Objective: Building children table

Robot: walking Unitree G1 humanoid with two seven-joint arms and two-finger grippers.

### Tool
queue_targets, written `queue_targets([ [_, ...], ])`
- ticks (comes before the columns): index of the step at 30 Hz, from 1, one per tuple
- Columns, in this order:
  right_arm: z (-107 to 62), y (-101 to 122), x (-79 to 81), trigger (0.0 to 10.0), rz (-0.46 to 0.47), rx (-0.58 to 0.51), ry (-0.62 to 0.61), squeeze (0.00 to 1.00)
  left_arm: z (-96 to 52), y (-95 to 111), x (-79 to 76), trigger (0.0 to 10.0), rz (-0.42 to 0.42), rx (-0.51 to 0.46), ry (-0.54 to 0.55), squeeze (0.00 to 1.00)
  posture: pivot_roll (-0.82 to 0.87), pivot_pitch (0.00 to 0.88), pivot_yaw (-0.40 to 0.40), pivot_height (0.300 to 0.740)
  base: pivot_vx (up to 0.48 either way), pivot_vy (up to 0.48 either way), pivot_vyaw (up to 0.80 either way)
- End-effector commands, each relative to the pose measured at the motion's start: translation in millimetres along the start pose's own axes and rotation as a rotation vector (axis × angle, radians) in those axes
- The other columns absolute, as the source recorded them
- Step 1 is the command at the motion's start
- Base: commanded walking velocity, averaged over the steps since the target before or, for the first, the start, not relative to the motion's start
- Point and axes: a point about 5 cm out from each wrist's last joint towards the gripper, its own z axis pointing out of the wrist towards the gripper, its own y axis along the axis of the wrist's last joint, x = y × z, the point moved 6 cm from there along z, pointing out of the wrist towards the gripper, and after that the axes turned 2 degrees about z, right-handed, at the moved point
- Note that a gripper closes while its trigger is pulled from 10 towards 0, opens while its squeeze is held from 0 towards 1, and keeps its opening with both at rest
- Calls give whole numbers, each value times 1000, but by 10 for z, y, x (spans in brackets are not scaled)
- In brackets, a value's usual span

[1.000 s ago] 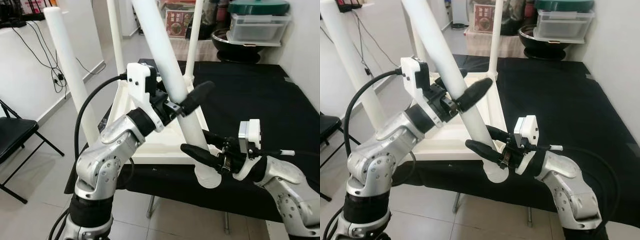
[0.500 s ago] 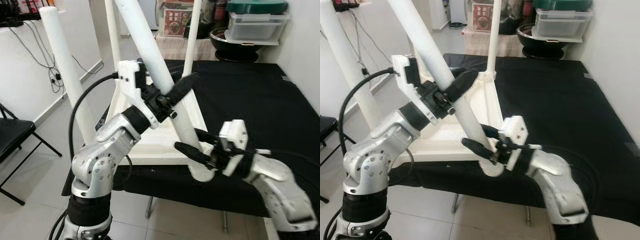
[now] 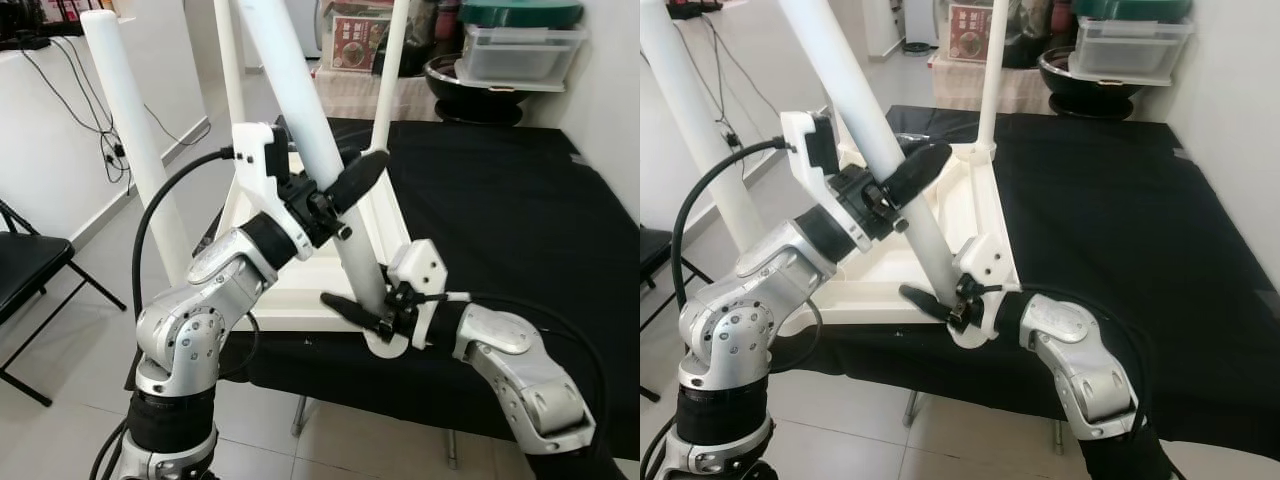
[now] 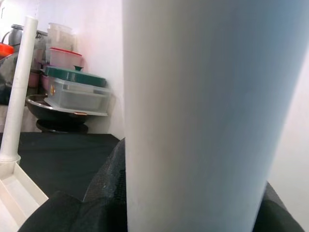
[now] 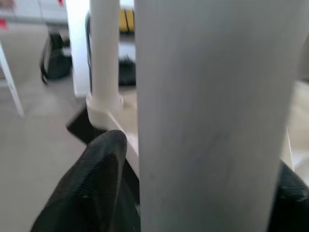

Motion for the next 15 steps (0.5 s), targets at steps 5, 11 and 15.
queue_targets([
  [5,221,-72,161,10000,81,106,-25,0,65,25,-269,0,-14,-18,-133,0,-57,21,-19,740,0,0,0],
  [11,337,0,130,10000,169,88,-94,0,92,-18,-341,0,-11,-12,-157,0,-61,19,-18,740,0,0,0],
  [15,368,119,101,10000,234,34,-107,0,86,-29,-352,0,-11,-11,-163,0,-62,19,-19,740,0,0,0],
])
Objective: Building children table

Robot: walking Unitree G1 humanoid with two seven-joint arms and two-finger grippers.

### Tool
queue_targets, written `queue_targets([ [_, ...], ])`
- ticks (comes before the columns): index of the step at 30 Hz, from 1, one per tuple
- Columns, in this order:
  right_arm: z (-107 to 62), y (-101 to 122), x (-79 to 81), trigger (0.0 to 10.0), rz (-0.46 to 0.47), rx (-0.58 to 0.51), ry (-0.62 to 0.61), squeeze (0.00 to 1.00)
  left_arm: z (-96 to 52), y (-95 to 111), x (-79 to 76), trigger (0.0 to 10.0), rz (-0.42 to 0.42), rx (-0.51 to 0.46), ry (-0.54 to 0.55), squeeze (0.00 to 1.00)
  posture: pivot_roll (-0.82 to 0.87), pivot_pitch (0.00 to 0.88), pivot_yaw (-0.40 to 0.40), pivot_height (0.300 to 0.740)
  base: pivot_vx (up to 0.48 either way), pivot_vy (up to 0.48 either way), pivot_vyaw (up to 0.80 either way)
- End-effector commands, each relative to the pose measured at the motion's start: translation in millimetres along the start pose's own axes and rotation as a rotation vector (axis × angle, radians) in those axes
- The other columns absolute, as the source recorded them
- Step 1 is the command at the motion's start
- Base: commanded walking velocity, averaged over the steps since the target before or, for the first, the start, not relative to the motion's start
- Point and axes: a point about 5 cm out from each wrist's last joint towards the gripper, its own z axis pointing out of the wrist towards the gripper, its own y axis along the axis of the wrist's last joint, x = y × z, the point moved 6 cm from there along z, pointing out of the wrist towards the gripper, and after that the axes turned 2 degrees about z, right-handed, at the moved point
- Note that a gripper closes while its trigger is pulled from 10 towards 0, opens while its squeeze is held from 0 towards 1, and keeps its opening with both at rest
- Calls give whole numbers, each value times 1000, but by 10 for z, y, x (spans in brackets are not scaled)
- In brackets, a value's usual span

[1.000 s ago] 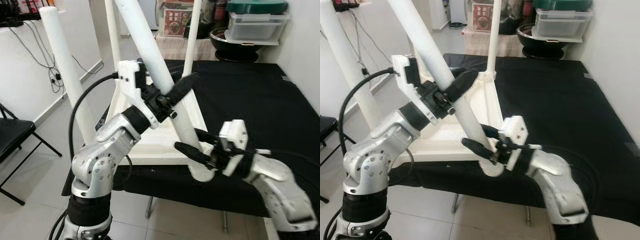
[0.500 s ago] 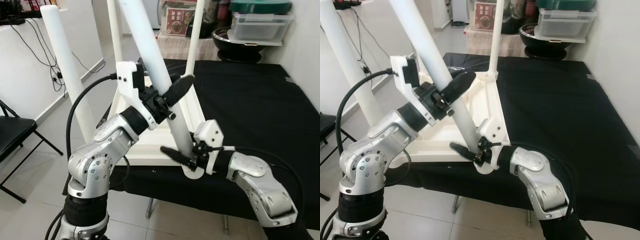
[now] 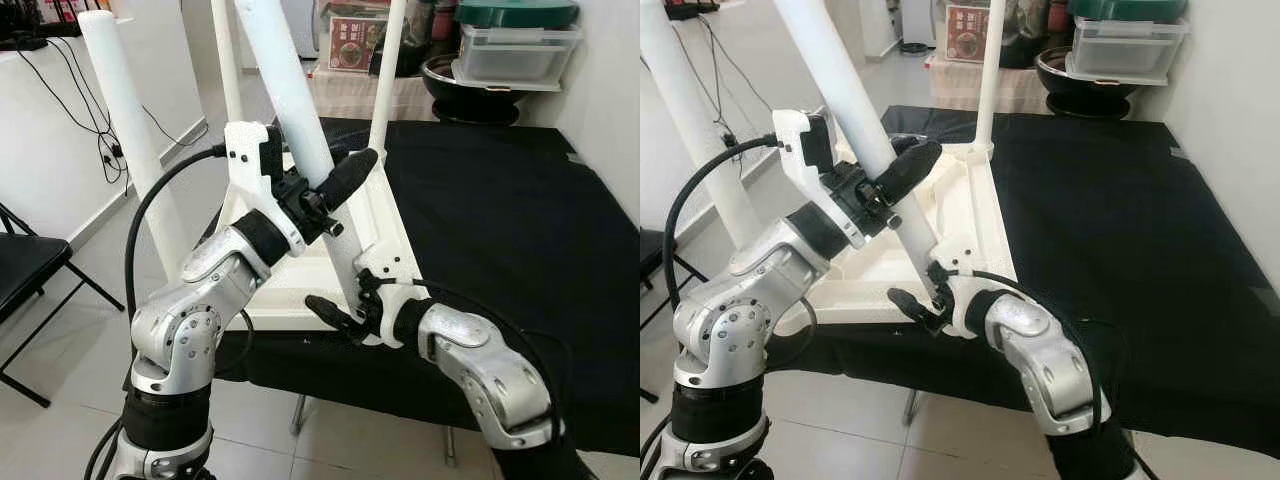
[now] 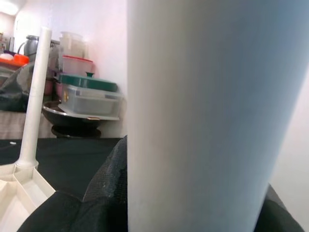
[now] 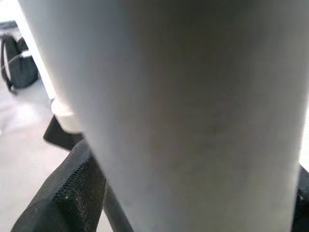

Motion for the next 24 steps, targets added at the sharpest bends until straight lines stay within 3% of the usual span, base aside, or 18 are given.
queue_targets([
  [1,90,121,129,10000,20,-27,50,0,86,-52,-413,0,-68,3,-193,0,-62,19,-19,740,0,0,0],
  [11,77,361,80,10000,19,-74,23,0,87,-91,-426,0,-73,6,-201,0,-63,19,-20,740,0,0,0],
  [12,74,383,84,5294,15,-82,25,0,88,-90,-428,0,-73,5,-201,0,-63,19,-20,740,0,0,0],
  [14,73,398,88,5294,12,-87,28,0,89,-88,-429,0,-74,4,-202,0,-63,19,-20,740,0,0,0],
  [15,68,424,122,0,-7,-98,48,0,90,-84,-427,0,-74,2,-201,0,-61,19,-20,740,0,0,0],
  [24,80,426,225,0,-120,-105,85,0,99,-34,-359,0,-67,-21,-173,0,-58,18,-21,740,0,0,0],
])
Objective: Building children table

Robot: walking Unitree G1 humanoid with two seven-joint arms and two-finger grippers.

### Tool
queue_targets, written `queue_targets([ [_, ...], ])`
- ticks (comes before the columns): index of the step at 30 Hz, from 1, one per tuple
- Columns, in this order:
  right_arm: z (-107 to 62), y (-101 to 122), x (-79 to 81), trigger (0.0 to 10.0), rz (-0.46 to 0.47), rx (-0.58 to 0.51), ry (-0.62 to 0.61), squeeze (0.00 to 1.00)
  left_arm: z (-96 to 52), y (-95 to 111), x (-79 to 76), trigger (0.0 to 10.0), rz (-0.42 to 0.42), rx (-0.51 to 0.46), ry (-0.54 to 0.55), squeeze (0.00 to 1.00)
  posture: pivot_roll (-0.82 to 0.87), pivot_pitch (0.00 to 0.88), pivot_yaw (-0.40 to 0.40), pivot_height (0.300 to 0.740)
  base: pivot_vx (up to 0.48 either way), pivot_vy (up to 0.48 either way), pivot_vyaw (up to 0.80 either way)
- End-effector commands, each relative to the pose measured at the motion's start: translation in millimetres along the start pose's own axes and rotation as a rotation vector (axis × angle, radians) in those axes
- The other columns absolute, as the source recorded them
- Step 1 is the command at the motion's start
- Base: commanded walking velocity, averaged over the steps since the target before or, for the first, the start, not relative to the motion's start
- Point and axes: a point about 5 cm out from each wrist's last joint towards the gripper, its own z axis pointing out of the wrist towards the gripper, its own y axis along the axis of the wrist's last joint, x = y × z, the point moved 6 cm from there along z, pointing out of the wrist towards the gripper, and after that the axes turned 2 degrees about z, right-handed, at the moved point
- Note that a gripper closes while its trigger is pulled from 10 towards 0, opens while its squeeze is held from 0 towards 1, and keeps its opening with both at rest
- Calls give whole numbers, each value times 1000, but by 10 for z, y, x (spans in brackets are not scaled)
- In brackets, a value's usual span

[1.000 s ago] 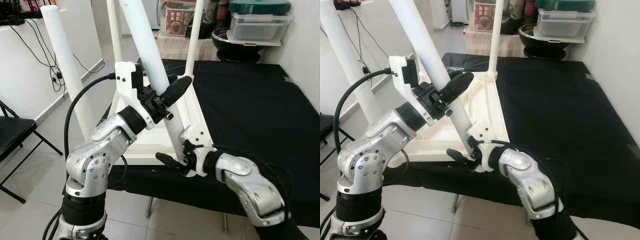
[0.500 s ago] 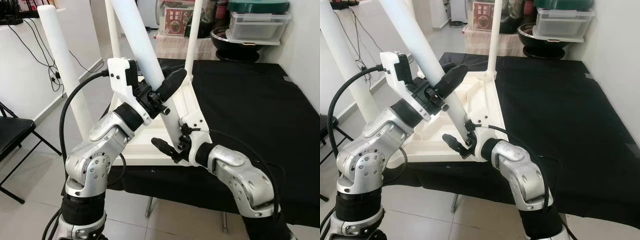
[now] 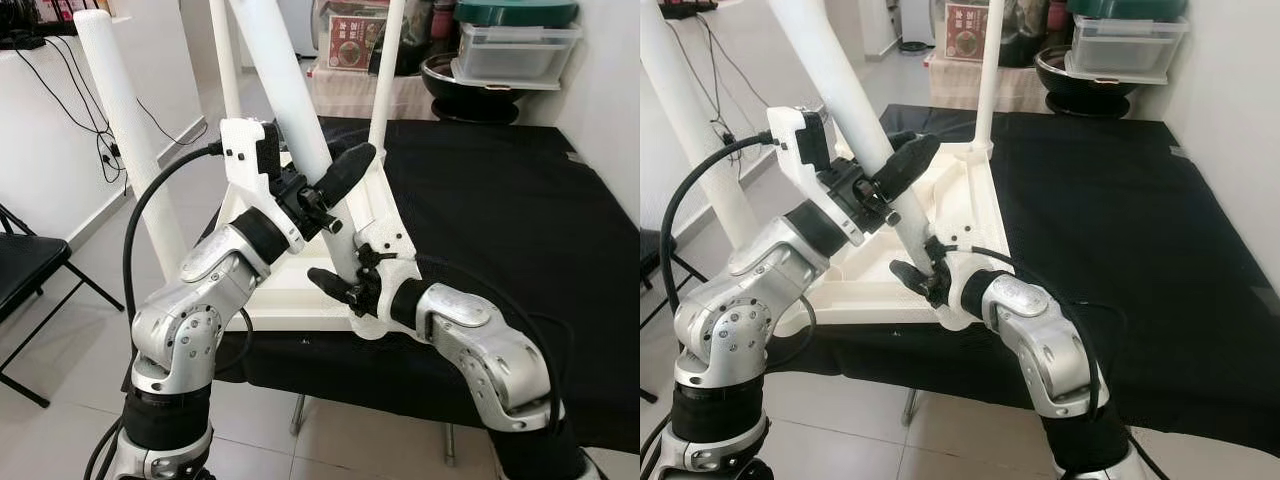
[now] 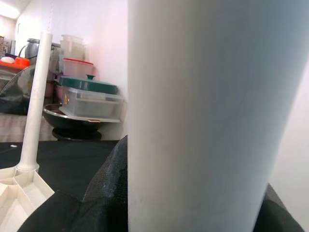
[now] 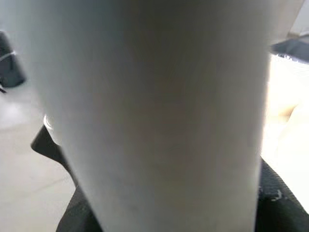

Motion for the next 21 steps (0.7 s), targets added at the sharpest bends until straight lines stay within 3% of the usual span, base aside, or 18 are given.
queue_targets([
  [1,71,190,202,0,-18,-82,85,0,96,-23,-356,0,-73,-19,-169,0,-57,18,-21,740,0,0,0],
  [5,77,178,162,0,-22,-80,66,0,101,6,-311,0,-80,-32,-150,0,-57,18,-21,740,0,0,0],
  [6,80,182,147,0,-21,-82,59,0,103,19,-284,3490,-85,-41,-135,1000,-55,18,-24,740,0,0,0],
  [7,85,200,116,0,-14,-92,43,0,106,45,-263,10000,-93,-51,-129,1000,-55,18,-24,740,0,0,0],
  [9,89,213,96,0,-10,-98,33,0,108,62,-251,10000,-99,-57,-126,1000,-55,18,-24,740,0,0,0],
  [13,97,346,-109,0,58,-171,-61,0,114,252,-161,10000,-129,-120,-95,1000,-50,19,-26,740,0,0,0],
  [17,35,449,-480,0,133,-238,-208,0,45,385,-216,10000,-148,-152,-153,1000,-43,24,-29,740,0,0,0],
  [18,35,449,-480,0,133,-238,-208,0,45,385,-216,10000,-148,-152,-153,1000,-43,24,-29,740,0,0,0],
  [19,-57,464,-796,0,124,-253,-336,0,-55,436,-294,10000,-148,-148,-205,1000,-38,29,-31,740,0,0,0],
  [21,-90,464,-889,0,119,-254,-375,0,-87,445,-323,10000,-148,-144,-222,1000,-38,29,-31,740,0,0,0],
])
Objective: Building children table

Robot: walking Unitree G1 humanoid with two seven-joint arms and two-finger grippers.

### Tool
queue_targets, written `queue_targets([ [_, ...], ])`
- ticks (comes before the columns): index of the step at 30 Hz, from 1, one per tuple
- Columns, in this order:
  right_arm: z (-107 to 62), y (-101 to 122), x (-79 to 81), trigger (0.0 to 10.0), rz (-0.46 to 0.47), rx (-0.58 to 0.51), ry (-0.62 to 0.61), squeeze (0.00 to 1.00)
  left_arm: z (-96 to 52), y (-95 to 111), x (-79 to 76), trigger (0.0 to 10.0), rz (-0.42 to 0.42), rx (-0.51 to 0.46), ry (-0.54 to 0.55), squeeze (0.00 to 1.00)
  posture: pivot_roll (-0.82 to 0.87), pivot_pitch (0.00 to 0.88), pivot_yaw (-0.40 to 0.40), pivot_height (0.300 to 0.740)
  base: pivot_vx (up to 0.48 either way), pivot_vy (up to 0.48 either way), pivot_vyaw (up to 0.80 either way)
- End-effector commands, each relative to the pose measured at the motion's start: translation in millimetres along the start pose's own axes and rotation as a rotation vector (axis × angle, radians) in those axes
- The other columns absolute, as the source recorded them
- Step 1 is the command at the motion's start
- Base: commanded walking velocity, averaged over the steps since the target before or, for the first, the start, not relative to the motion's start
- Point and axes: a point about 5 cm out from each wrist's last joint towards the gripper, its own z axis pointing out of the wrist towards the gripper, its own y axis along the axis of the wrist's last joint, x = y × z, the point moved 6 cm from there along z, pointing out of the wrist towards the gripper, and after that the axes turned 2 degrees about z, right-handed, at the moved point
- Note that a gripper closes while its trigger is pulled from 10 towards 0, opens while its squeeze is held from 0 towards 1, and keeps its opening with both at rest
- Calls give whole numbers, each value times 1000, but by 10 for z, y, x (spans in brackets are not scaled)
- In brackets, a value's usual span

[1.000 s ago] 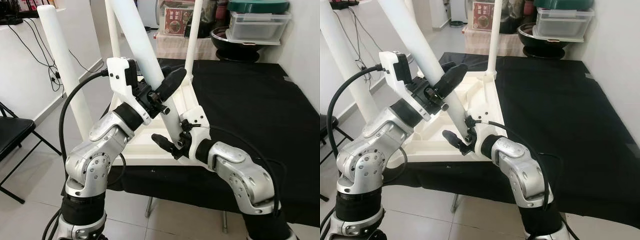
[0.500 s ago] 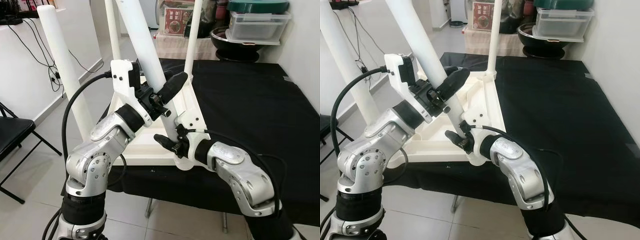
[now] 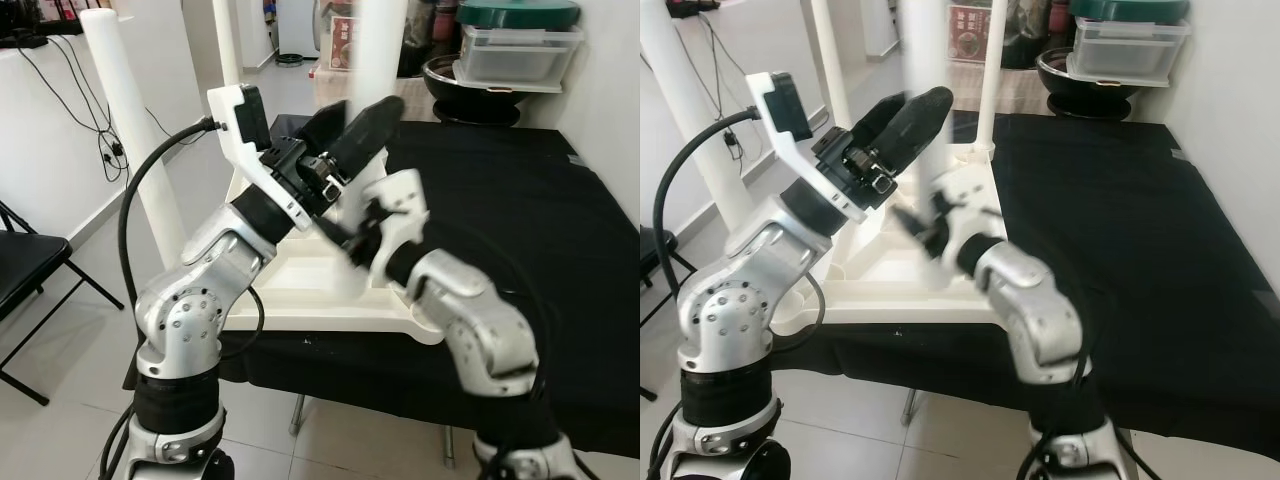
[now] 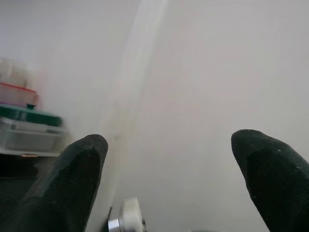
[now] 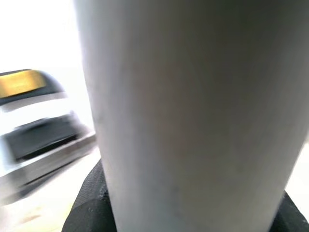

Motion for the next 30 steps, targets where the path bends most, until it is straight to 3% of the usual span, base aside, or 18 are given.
queue_targets([
  [1,-2,58,-206,0,-17,-29,-88,0,-64,-7,-85,10000,-8,21,-36,1000,-32,34,-37,740,0,0,0],
  [2,-8,67,-342,0,-31,-34,-146,0,-125,-37,-108,10000,-6,41,-38,1000,-27,36,-39,740,0,0,0],
  [5,-16,72,-454,0,-39,-38,-193,0,-180,-66,-112,10000,-2,58,-28,1000,-25,39,-40,740,0,0,0],
  [6,-20,58,-537,4196,-37,-36,-220,0,-256,-107,-67,10000,14,82,14,1000,-18,48,-42,740,0,0,0],
  [7,-18,44,-579,4196,-32,-35,-231,0,-304,-129,-31,10000,24,97,45,1000,-18,48,-42,740,0,0,0],
  [8,-12,33,-592,10000,-18,-41,-220,0,-382,-205,74,10000,74,139,119,1000,-10,63,-44,740,0,0,0],
  [10,-4,22,-580,10000,6,-55,-182,0,-538,-331,238,10000,164,216,232,1000,-3,75,-43,740,0,0,0],
  [11,4,22,-575,10000,12,-67,-158,0,-652,-389,312,10000,221,266,285,565,0,80,-42,740,0,0,0],
  [12,9,23,-573,10000,14,-74,-143,0,-722,-418,348,10000,253,296,313,565,0,80,-42,740,0,0,0],
  [13,9,37,-565,10000,30,-94,-104,0,-873,-466,403,10000,300,344,361,0,15,106,-49,740,0,0,0],
  [16,-6,105,-492,10000,89,-148,21,0,-1193,-520,455,10000,352,425,453,0,27,128,-53,740,0,0,0],
  [18,-10,118,-474,10000,99,-157,43,0,-1233,-521,455,10000,353,433,465,0,27,128,-53,740,0,0,0],
  [19,-26,119,-396,10000,69,-154,113,0,-1359,-534,441,10000,388,478,498,0,39,166,-49,740,0,0,0],
  [21,-53,73,-249,10000,55,-122,259,0,-1576,-472,406,10000,541,549,553,0,45,192,-48,740,0,0,0],
  [22,-53,73,-249,10000,55,-122,259,0,-1576,-472,406,10000,541,549,553,0,45,192,-48,740,0,0,0],
  [23,-101,58,-120,10000,59,-110,394,0,-1671,-450,338,10000,637,605,560,0,61,229,-44,740,0,0,0],
  [25,-169,63,-14,10000,53,-111,520,0,-1729,-483,233,10000,698,661,534,0,70,244,-43,740,0,0,0],
  [30,-47,97,-144,10000,19,-79,544,0,-1808,-488,128,10000,686,702,547,0,96,300,-43,740,0,0,0],
])
